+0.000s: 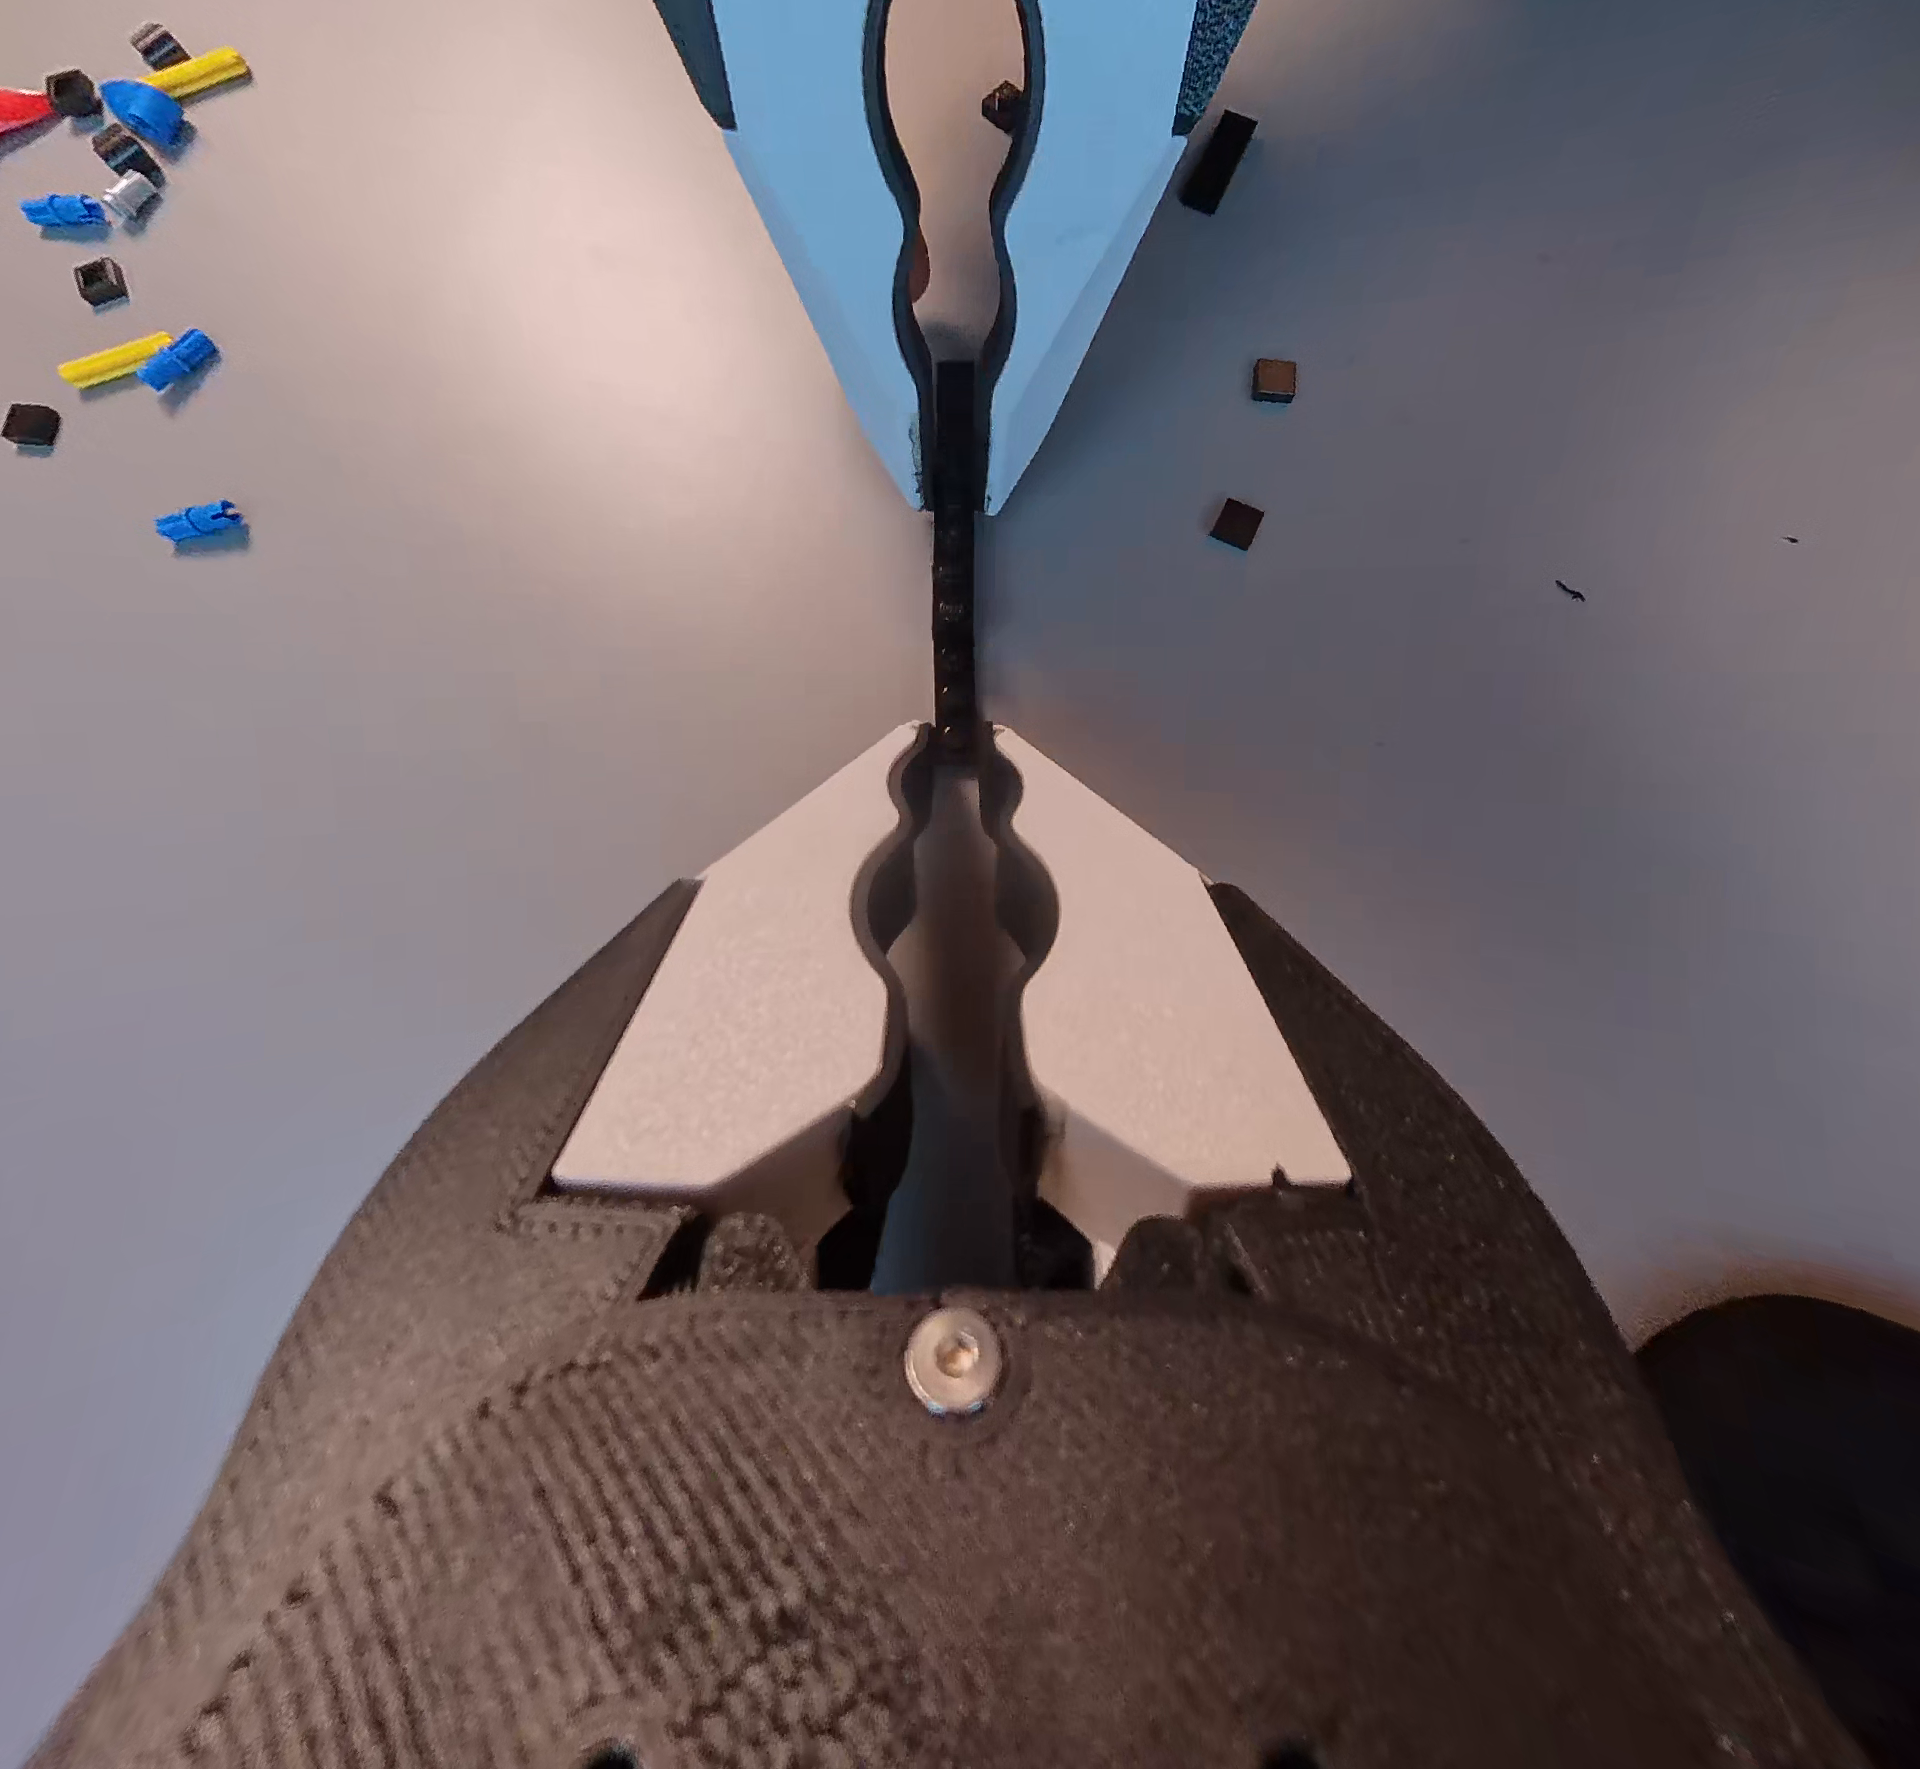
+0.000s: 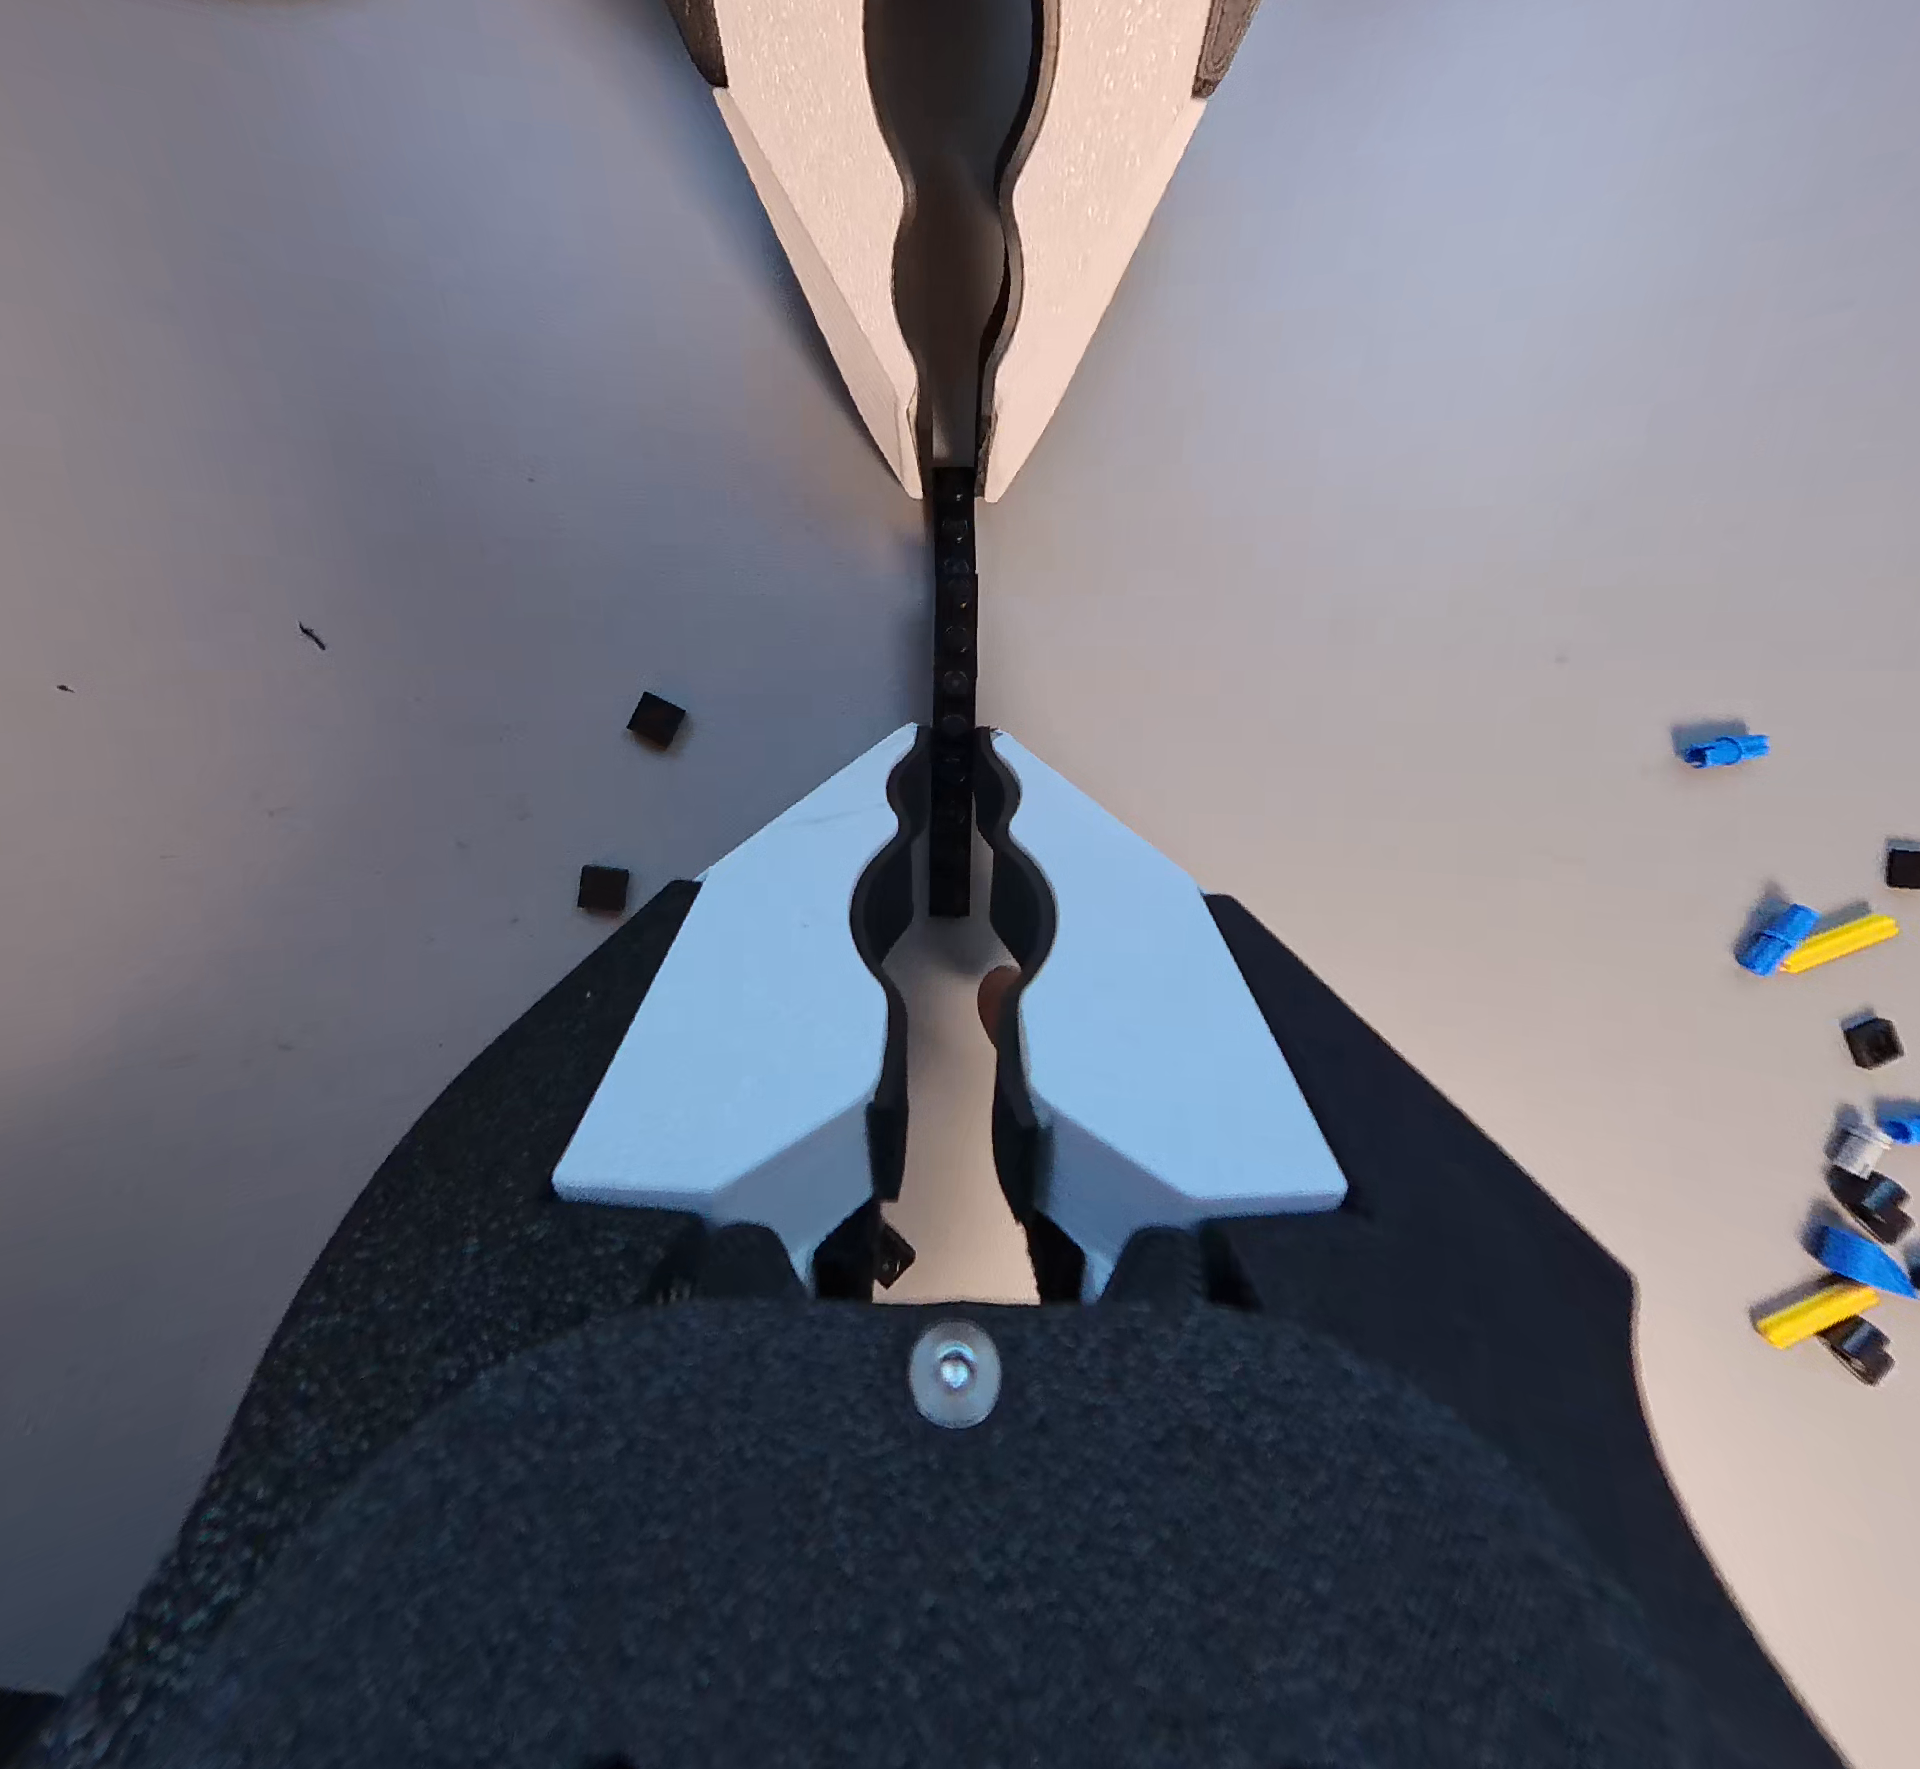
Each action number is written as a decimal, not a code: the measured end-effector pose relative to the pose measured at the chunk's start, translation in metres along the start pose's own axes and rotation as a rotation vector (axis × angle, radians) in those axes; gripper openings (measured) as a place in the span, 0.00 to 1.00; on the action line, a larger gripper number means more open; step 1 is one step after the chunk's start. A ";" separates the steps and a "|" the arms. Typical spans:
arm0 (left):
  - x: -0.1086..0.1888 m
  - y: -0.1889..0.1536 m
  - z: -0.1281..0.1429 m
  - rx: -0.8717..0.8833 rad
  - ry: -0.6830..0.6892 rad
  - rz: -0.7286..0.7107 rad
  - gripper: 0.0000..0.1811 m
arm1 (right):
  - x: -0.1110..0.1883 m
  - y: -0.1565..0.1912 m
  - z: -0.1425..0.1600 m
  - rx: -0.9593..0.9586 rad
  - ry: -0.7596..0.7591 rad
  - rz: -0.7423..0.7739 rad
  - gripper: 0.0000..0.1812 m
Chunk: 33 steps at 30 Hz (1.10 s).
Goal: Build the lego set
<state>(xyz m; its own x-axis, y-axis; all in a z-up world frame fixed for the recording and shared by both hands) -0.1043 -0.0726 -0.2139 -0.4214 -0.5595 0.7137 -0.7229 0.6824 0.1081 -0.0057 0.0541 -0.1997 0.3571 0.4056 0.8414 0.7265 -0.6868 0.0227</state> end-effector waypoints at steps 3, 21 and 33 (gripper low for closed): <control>0.000 0.001 0.000 -0.008 -0.003 0.003 0.03 | 0.000 0.000 -0.001 0.001 0.011 0.000 0.03; 0.000 0.002 0.001 -0.012 -0.013 -0.011 0.05 | 0.002 0.003 -0.008 0.036 -0.021 0.042 0.02; -0.001 0.001 0.001 -0.014 -0.014 -0.006 0.03 | 0.000 0.002 -0.008 0.038 0.011 0.046 0.01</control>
Point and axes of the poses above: each gripper's, where its closed fingertips meet, x back along the fingers, z out of its underside, y = z × x across the jaws, the point moved 10 cm from there along x, back along the fingers, and after that the axes turned 7 degrees about -x, right-handed, at the moved point
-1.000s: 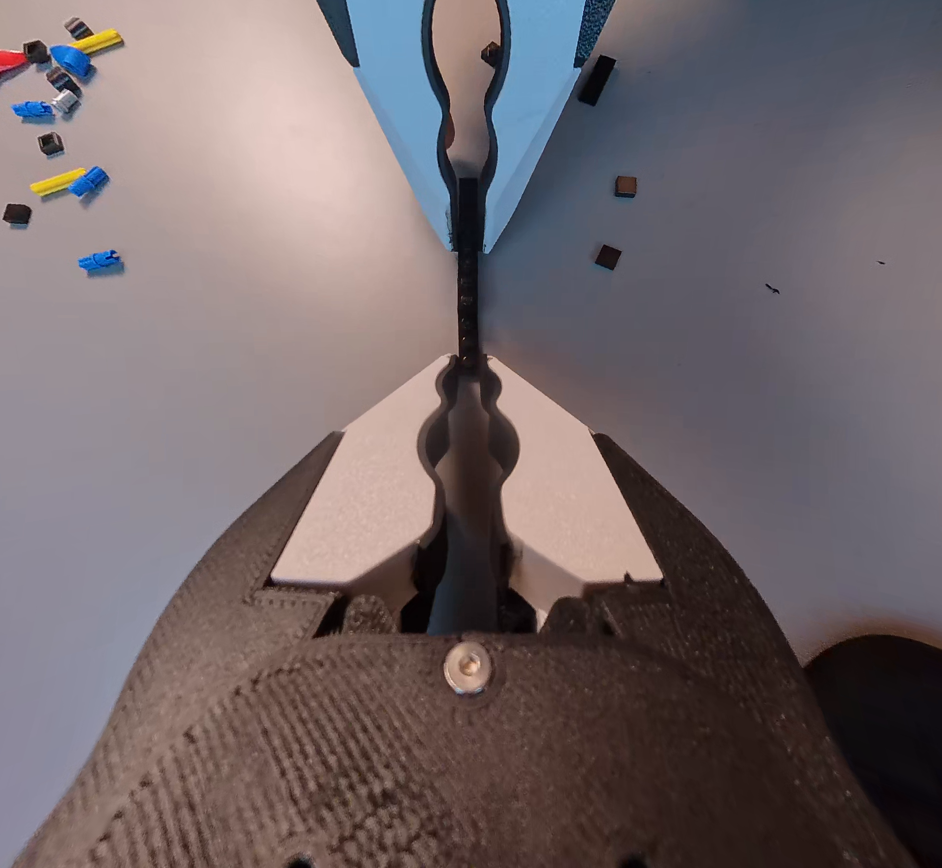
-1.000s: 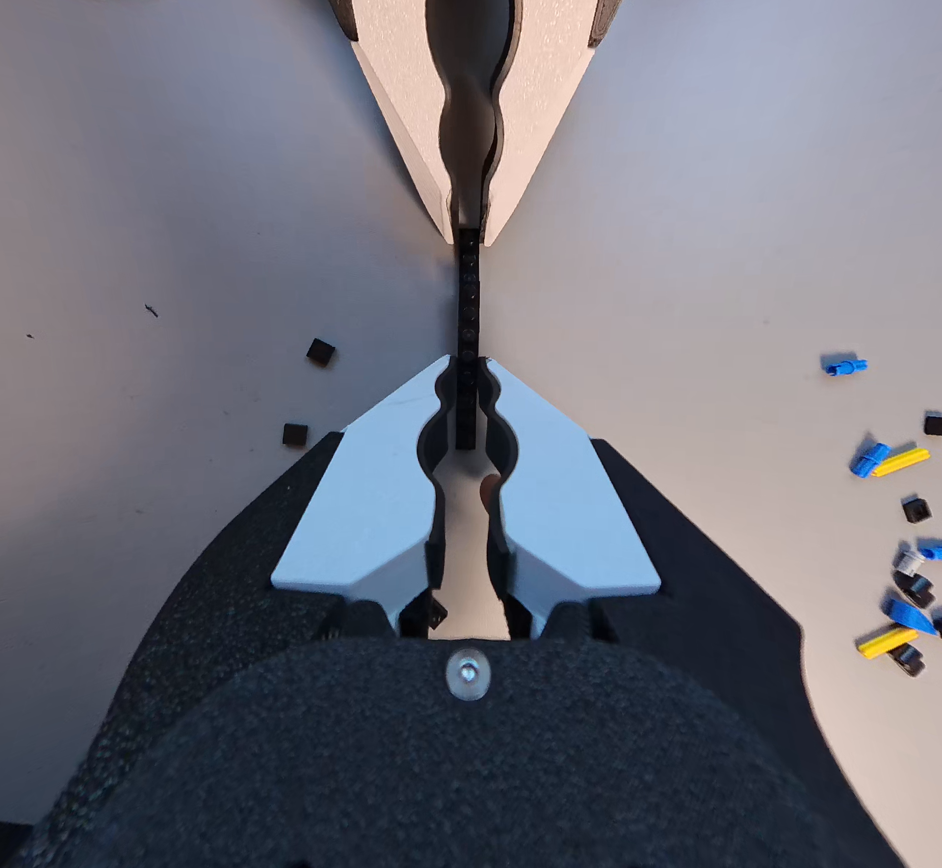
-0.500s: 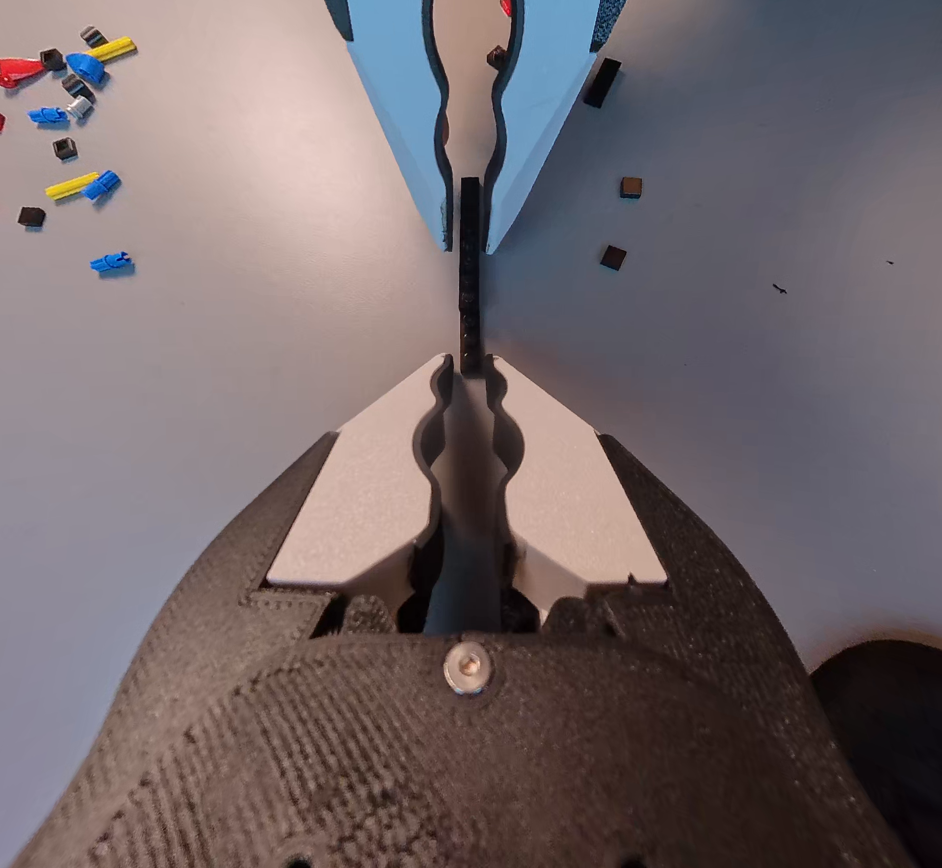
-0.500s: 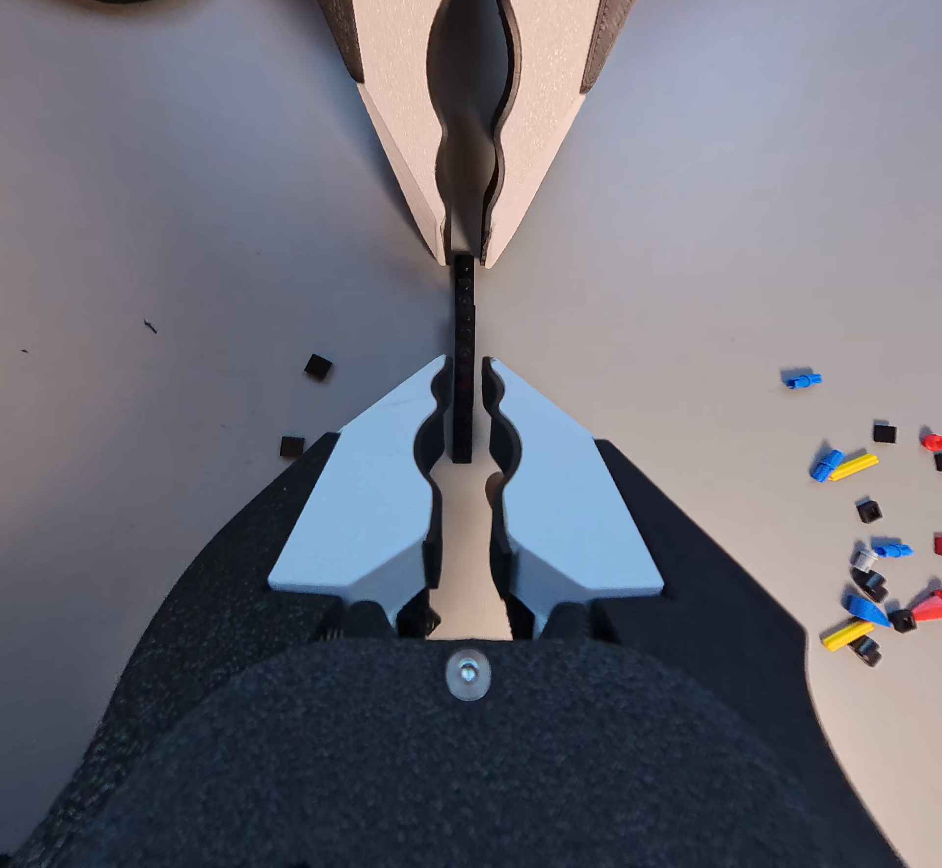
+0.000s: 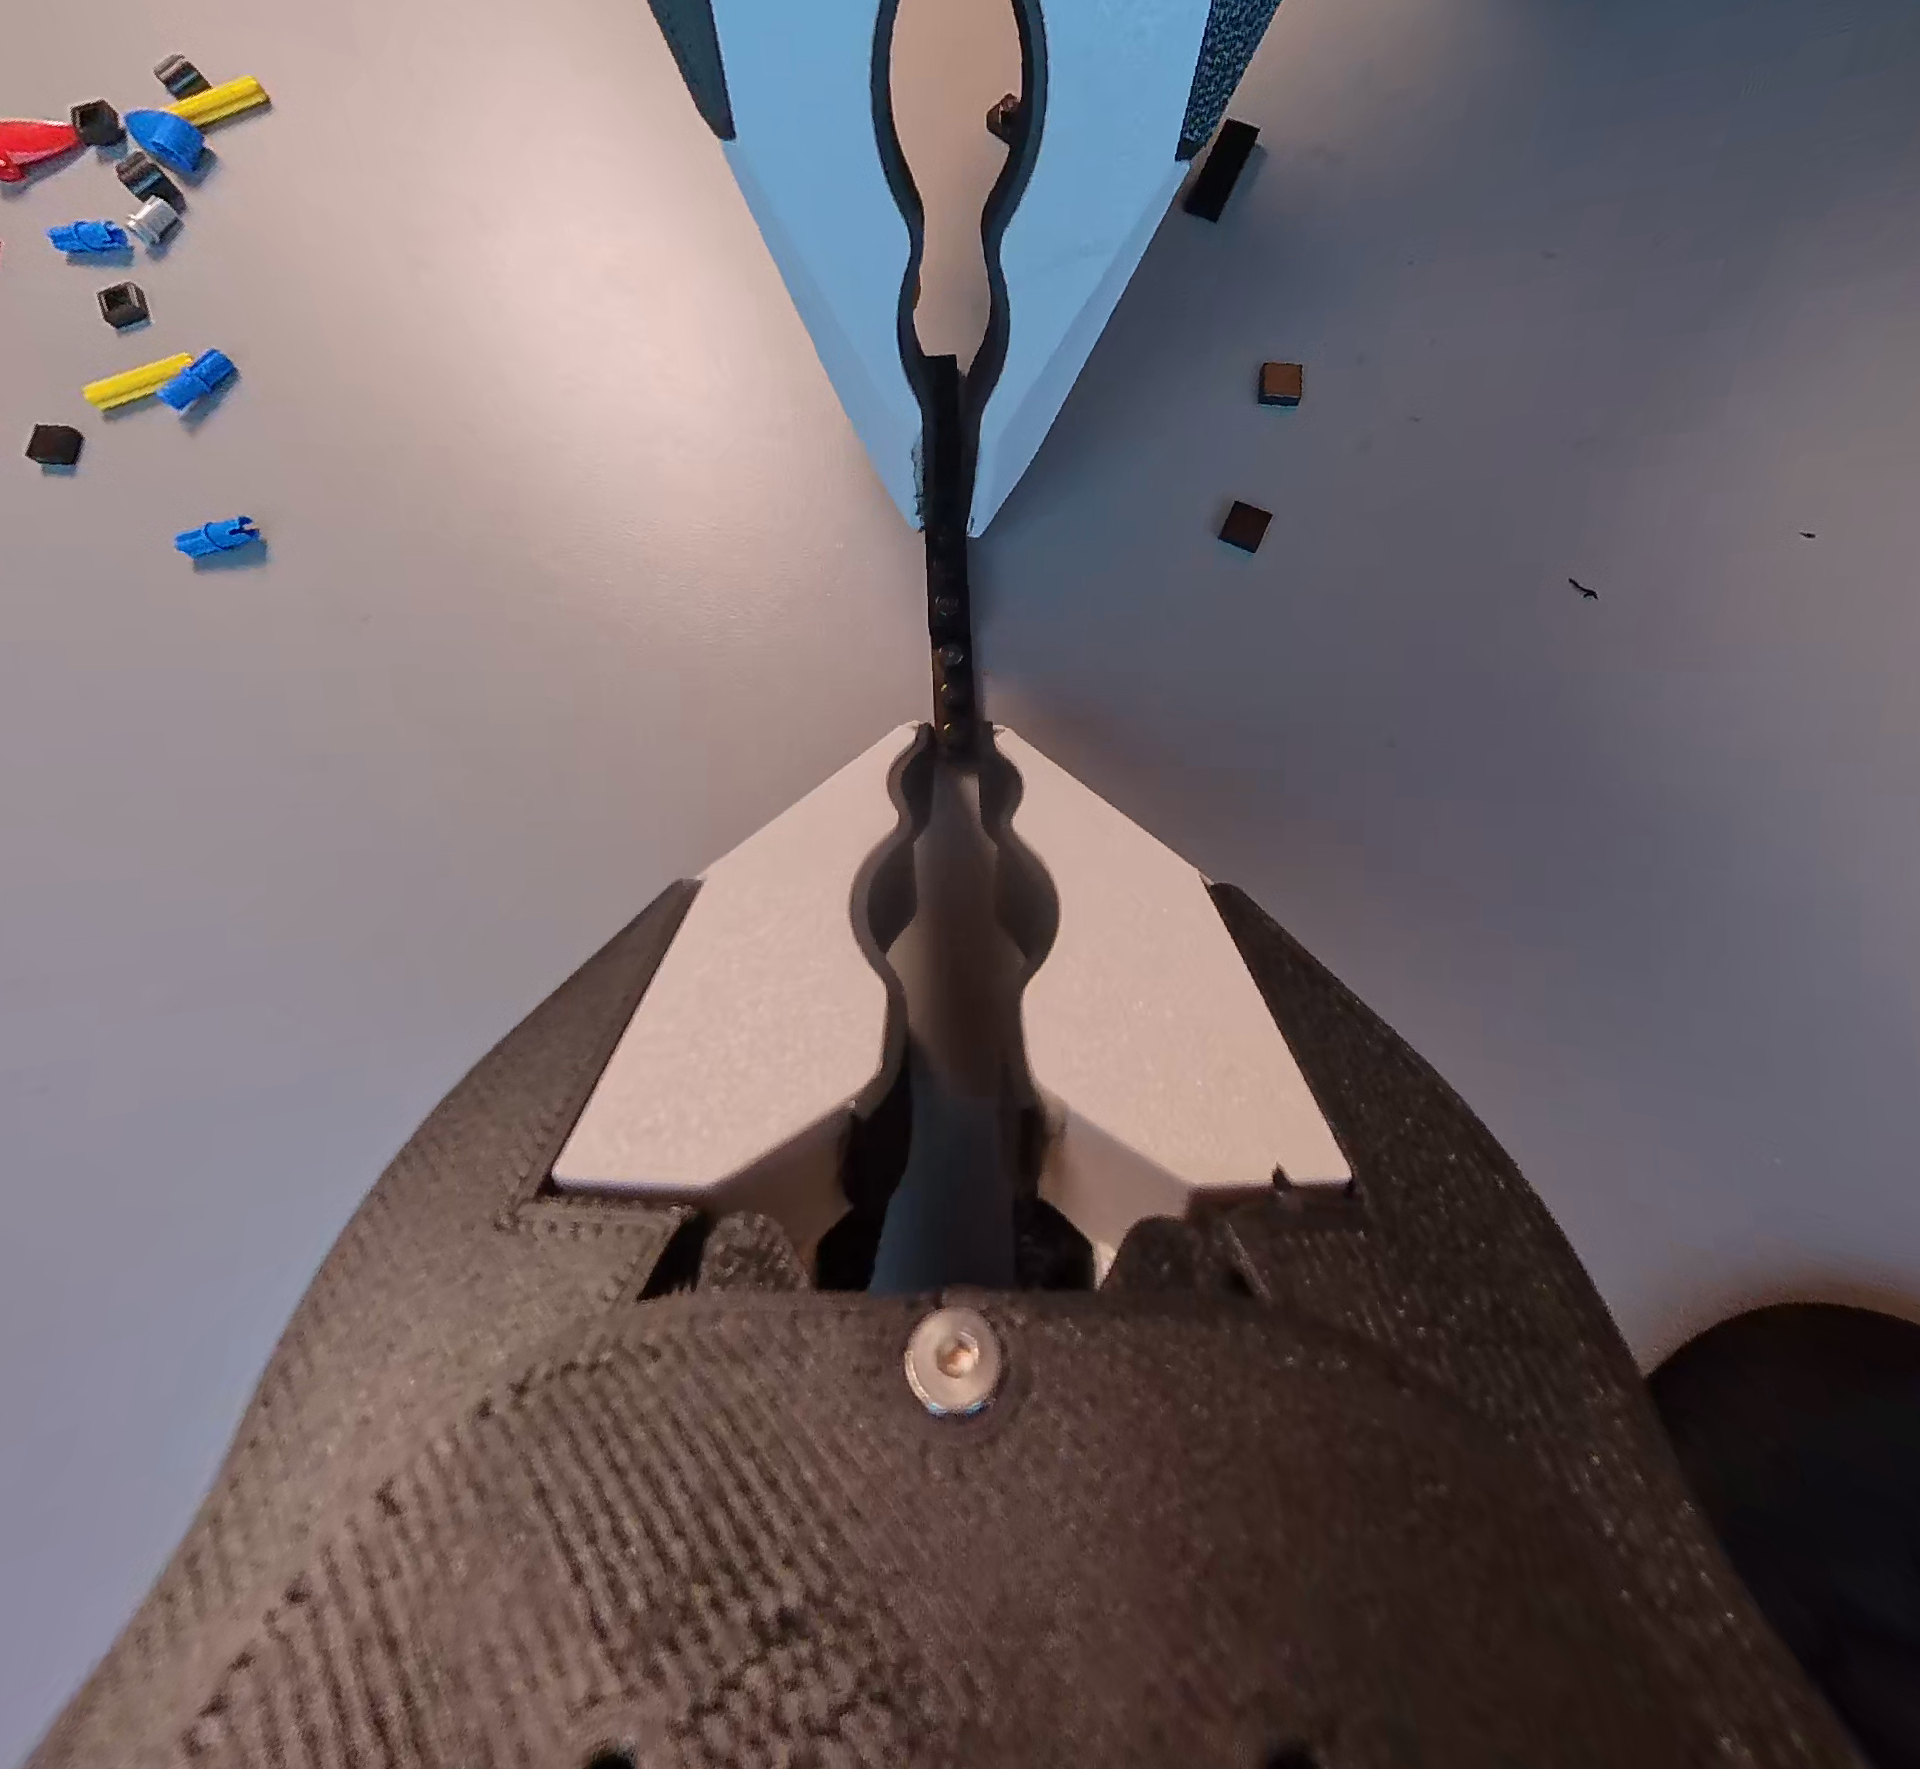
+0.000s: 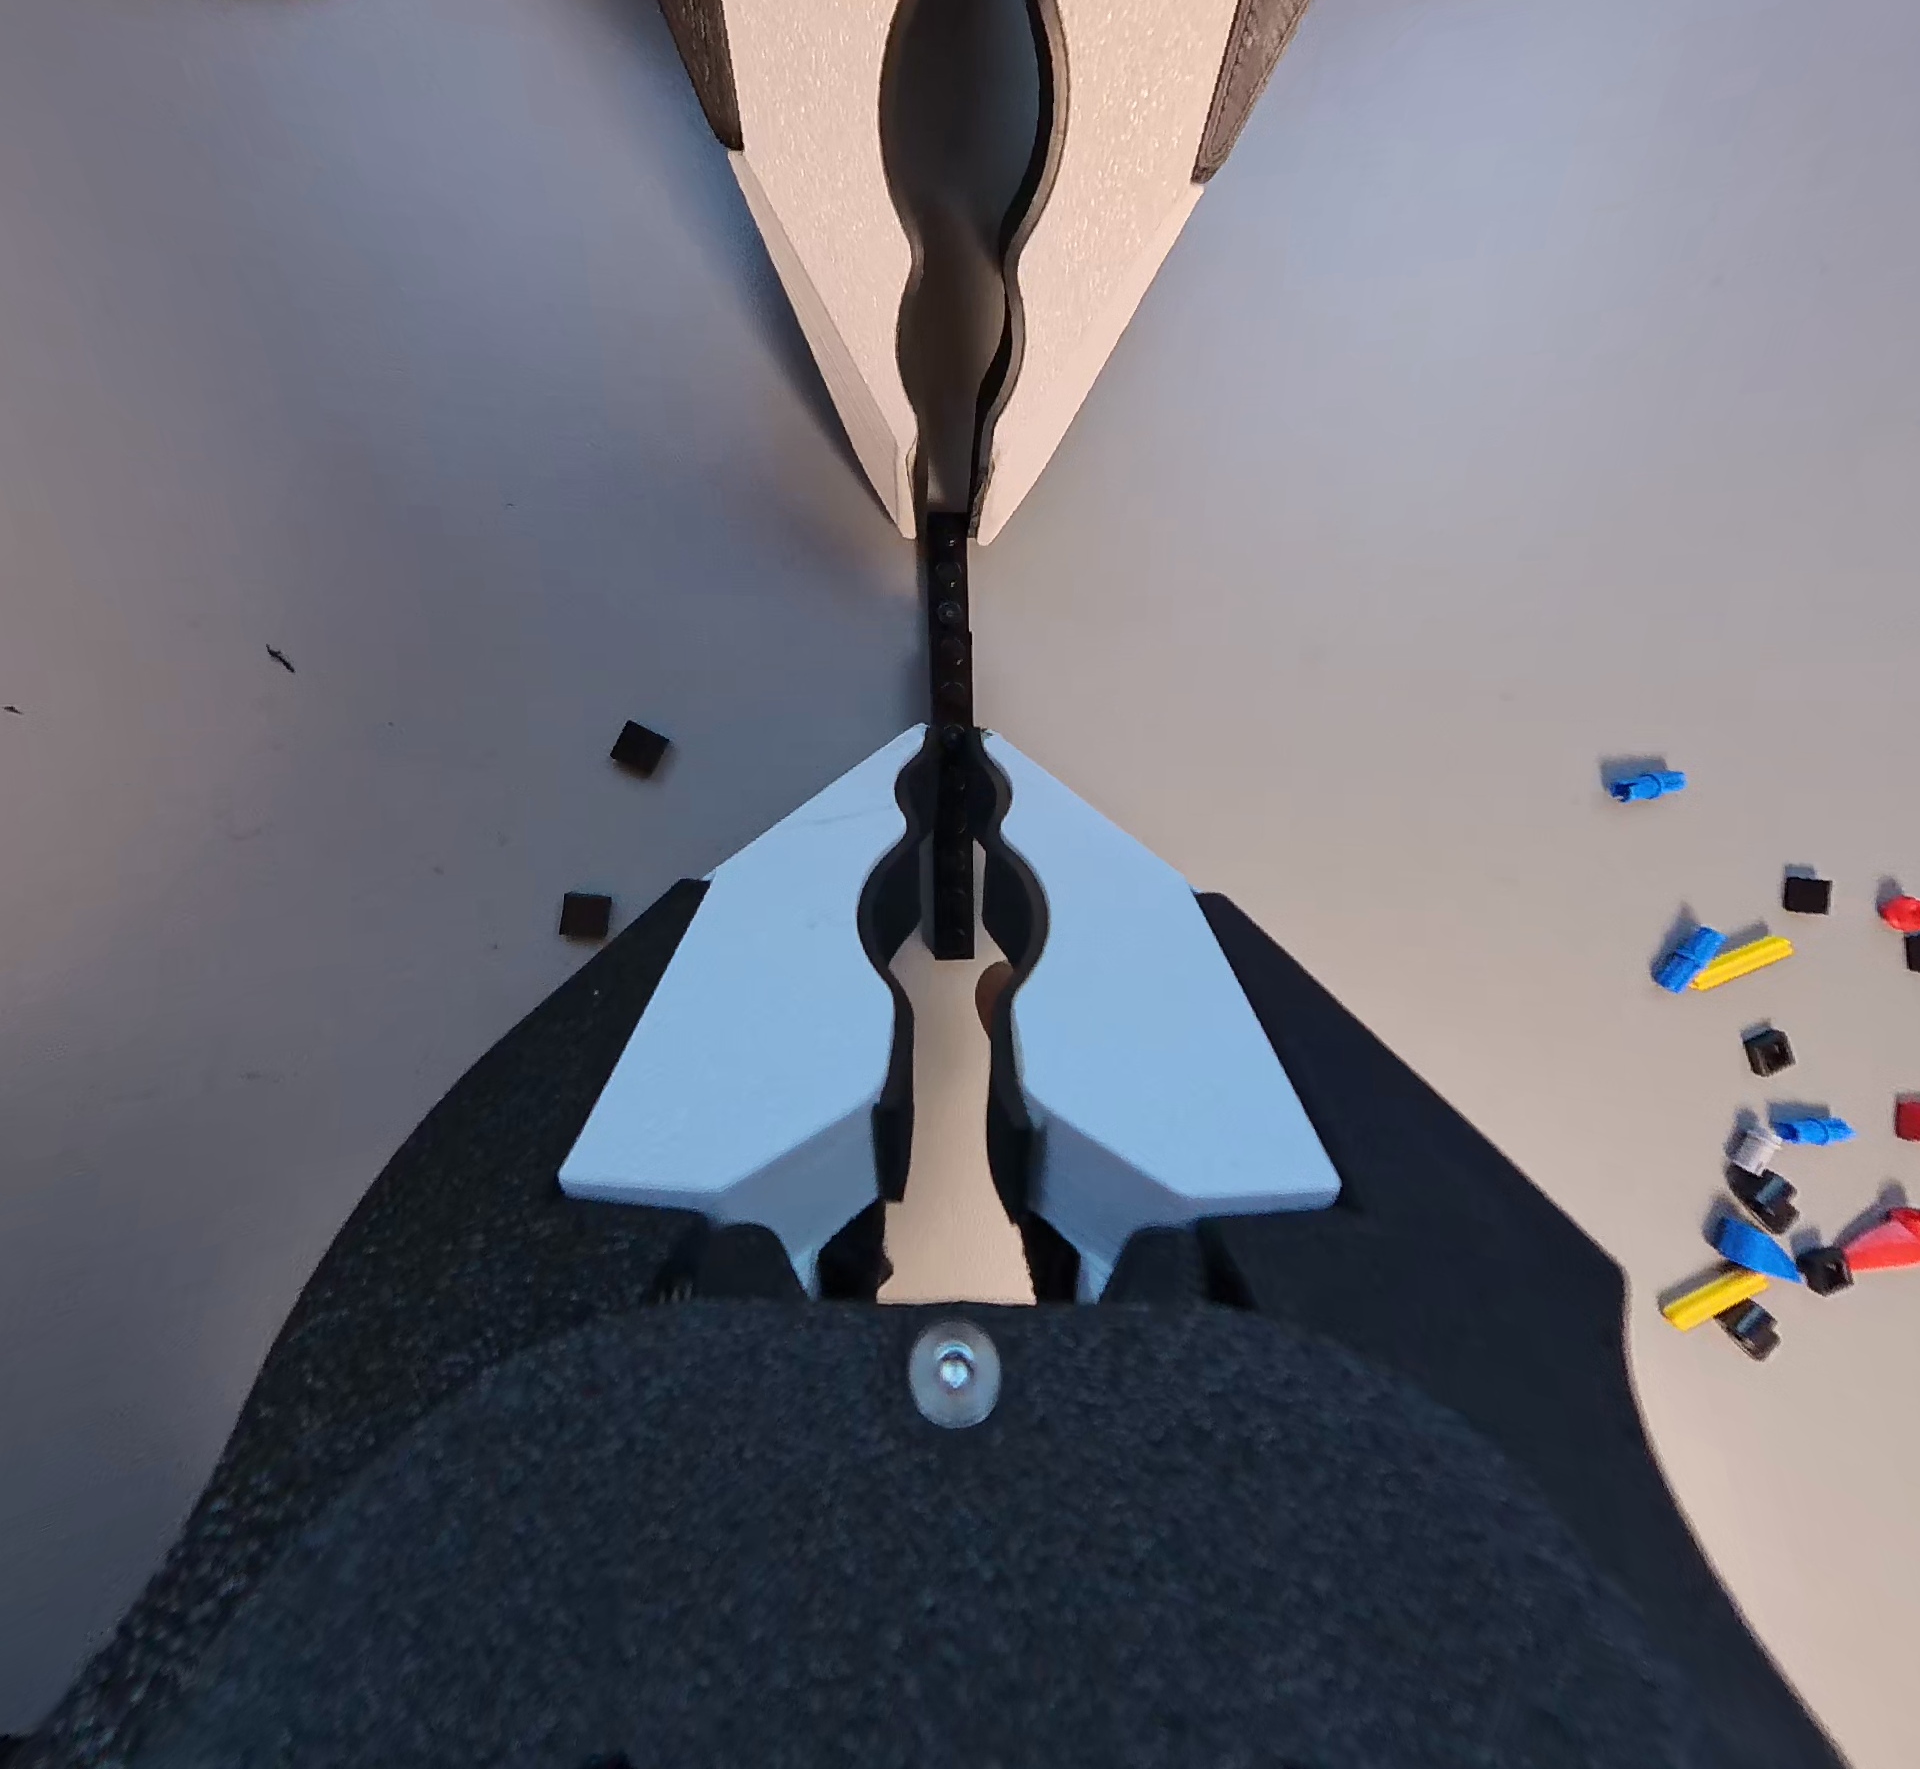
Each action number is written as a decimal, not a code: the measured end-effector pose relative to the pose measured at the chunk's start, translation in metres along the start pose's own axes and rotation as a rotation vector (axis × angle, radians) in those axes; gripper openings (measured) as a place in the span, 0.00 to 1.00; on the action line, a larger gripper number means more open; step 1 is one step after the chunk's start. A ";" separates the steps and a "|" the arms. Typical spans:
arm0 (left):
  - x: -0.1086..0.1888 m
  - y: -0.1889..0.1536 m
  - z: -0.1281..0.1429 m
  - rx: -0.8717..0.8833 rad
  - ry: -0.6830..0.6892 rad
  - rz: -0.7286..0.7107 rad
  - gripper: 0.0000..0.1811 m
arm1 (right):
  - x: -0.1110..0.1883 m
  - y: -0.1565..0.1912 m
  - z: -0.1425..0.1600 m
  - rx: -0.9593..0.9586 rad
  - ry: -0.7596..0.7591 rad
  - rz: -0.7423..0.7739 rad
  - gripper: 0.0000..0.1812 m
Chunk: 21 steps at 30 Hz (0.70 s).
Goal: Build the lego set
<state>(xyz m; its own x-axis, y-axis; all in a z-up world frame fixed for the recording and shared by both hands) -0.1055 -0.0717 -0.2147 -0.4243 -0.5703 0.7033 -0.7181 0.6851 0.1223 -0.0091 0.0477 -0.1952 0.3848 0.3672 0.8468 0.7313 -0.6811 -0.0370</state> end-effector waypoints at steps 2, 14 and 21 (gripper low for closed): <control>0.000 0.000 0.000 -0.001 -0.002 -0.001 0.03 | 0.000 0.000 0.000 0.001 0.002 0.000 0.01; 0.001 0.000 0.001 0.008 -0.009 -0.002 0.07 | -0.001 0.001 -0.004 0.013 -0.023 0.015 0.03; -0.002 0.000 -0.001 0.032 -0.021 -0.001 0.07 | -0.006 0.002 -0.010 0.011 -0.036 -0.003 0.03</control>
<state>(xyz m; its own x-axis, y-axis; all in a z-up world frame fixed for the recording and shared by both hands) -0.1044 -0.0700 -0.2159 -0.4347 -0.5806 0.6884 -0.7359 0.6697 0.1002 -0.0155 0.0374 -0.1952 0.4019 0.3919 0.8276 0.7385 -0.6730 -0.0400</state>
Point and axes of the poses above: each gripper's, where its closed fingertips meet, x back along the fingers, z out of its underside, y = z × x across the jaws, the point moved 10 cm from there along x, back along the fingers, and after that the axes turned 7 degrees about -x, right-handed, at the moved point
